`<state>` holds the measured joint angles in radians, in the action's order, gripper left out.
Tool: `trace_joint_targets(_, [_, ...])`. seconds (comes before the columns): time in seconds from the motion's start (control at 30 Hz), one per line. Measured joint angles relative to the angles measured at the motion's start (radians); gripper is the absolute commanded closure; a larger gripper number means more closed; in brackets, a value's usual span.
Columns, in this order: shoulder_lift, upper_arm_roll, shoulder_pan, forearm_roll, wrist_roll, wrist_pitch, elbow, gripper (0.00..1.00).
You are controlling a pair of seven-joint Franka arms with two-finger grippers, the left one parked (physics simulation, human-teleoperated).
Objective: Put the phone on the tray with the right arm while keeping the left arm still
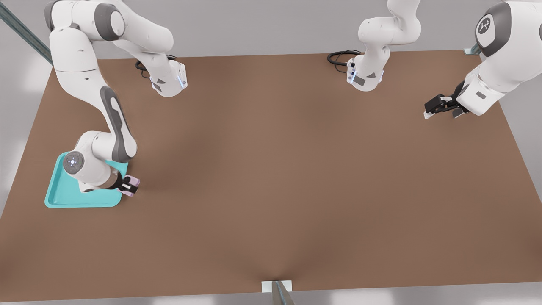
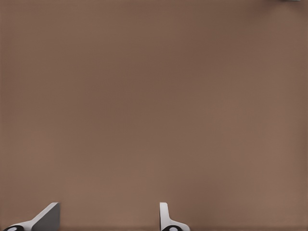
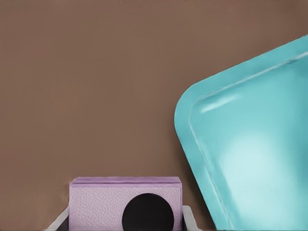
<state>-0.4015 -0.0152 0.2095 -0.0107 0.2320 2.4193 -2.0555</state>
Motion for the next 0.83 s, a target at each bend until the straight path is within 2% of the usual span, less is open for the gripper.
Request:
trace_joint_targets(0.17, [-0.038, 0.001, 0.141, 0.002, -0.169, 0.004, 0.002, 0.24])
trace_joint_targets(0.2, [-0.044, 0.001, 0.160, 0.006, -0.199, 0.005, 0.004, 0.00])
trace_joint_targets(0.37, [-0.034, -0.007, 0.179, 0.018, -0.324, -0.007, 0.068, 0.00])
trace_joint_targets(0.43, [-0.011, -0.049, 0.170, 0.020, -0.364, -0.088, 0.274, 0.00])
trace_joint_targets(0.5, [-0.003, -0.072, 0.095, 0.021, -0.397, -0.209, 0.504, 0.00])
trace_joint_targets(0.57, [0.043, -0.076, -0.020, 0.022, -0.416, -0.338, 0.614, 0.00])
trace_joint_targets(0.67, [0.205, -0.063, -0.151, 0.047, -0.412, -0.529, 0.642, 0.00])
trace_joint_targets(0.73, [0.293, -0.043, -0.217, 0.071, -0.399, -0.631, 0.592, 0.00])
trace_joint_targets(0.83, [0.292, -0.013, -0.278, 0.063, -0.380, -0.721, 0.577, 0.00])
